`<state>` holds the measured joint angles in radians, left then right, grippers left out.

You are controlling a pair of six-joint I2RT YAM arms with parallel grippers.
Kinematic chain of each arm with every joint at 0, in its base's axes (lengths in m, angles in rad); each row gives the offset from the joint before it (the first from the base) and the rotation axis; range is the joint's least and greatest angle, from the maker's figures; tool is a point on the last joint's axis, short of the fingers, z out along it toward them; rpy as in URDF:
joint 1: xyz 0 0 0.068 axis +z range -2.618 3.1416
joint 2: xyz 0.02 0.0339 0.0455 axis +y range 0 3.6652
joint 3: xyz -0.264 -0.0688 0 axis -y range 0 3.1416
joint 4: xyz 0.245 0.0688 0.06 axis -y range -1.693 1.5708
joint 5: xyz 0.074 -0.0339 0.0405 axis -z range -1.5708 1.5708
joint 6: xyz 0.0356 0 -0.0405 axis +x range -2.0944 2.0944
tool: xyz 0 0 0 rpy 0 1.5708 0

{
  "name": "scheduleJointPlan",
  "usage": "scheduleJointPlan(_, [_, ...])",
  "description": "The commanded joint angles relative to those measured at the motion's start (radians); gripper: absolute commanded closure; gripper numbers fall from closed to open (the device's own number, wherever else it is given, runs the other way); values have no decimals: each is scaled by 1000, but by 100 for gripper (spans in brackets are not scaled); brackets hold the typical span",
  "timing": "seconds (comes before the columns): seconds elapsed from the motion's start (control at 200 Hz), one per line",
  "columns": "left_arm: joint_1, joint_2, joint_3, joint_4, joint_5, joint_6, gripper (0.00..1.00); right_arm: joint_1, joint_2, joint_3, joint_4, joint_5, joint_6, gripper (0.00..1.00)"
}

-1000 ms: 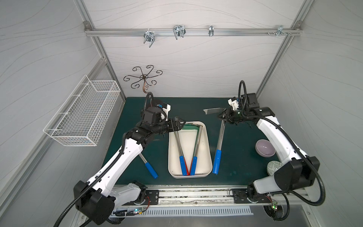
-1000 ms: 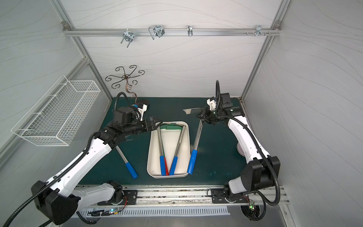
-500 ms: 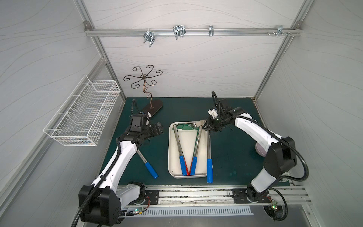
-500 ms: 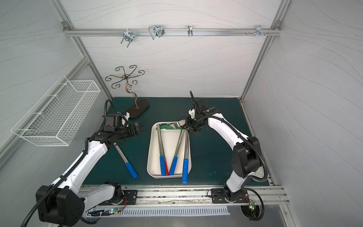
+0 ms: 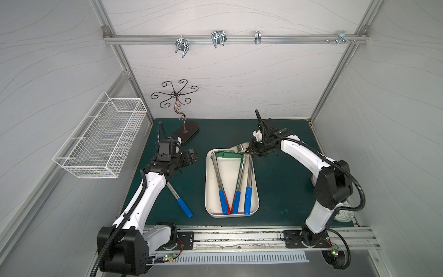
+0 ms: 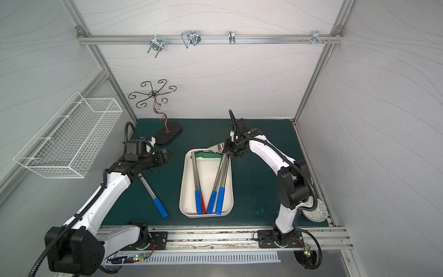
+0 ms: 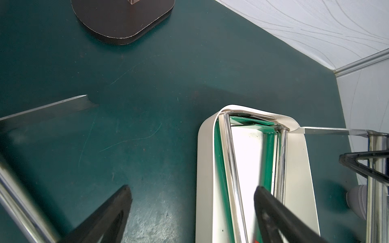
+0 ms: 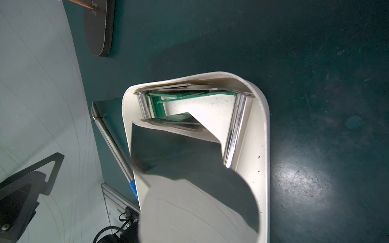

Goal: Put the small hoe into the storage box
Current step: Place the hoe in the storage box.

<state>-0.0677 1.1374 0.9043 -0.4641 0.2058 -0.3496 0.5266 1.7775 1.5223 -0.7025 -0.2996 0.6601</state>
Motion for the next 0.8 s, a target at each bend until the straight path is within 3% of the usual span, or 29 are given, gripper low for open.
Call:
scheduleJointPlan(0.0, [9,-20,4,33,1,7,8,10,14,51,39,5,27,100])
scheduleJointPlan(0.795, [9,-19,1,34,14,1,8,12,100,86,79,29,3,100])
